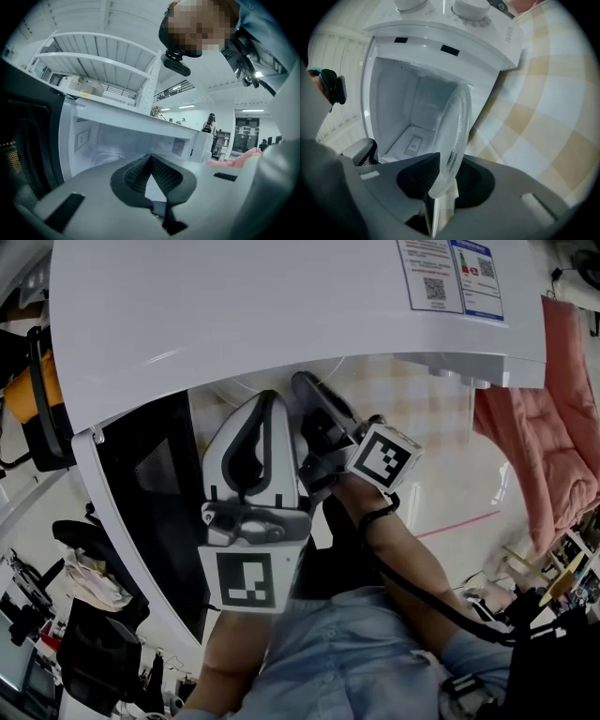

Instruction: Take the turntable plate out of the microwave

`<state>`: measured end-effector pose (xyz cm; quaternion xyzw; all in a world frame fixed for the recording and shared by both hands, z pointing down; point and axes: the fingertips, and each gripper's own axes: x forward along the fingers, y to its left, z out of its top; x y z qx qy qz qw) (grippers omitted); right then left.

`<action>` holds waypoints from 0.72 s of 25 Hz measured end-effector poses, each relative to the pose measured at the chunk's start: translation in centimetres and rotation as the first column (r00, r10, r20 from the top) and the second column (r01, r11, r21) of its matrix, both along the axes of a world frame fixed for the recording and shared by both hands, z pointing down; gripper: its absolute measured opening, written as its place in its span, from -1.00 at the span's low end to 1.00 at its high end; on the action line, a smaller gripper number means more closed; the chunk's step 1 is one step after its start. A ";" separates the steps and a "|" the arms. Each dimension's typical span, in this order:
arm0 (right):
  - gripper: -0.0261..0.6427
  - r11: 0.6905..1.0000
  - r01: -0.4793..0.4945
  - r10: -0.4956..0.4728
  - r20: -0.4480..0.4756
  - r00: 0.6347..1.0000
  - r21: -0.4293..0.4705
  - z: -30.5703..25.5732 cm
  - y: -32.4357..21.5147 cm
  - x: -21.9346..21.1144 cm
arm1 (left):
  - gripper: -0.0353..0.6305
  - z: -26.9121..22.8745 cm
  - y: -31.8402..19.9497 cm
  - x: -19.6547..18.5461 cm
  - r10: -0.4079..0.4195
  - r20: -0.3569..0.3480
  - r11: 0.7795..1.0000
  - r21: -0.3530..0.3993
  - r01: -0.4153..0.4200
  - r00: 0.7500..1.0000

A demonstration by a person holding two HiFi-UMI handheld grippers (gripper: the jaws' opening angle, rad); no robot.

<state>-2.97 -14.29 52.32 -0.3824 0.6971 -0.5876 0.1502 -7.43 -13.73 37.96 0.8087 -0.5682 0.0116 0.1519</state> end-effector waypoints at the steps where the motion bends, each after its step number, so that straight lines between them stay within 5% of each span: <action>1: -0.67 1.000 -0.004 0.004 0.001 1.000 -0.004 0.0 0.2 0.1 | -0.87 0.0 0.2 0.1 0.002 0.000 1.000 0.000 -0.002 1.000; 18: -0.50 0.999 -0.025 0.025 0.001 1.000 0.039 -0.1 -1.8 0.2 | -0.87 -0.2 -0.2 -0.4 0.000 -0.006 1.000 0.004 0.000 1.000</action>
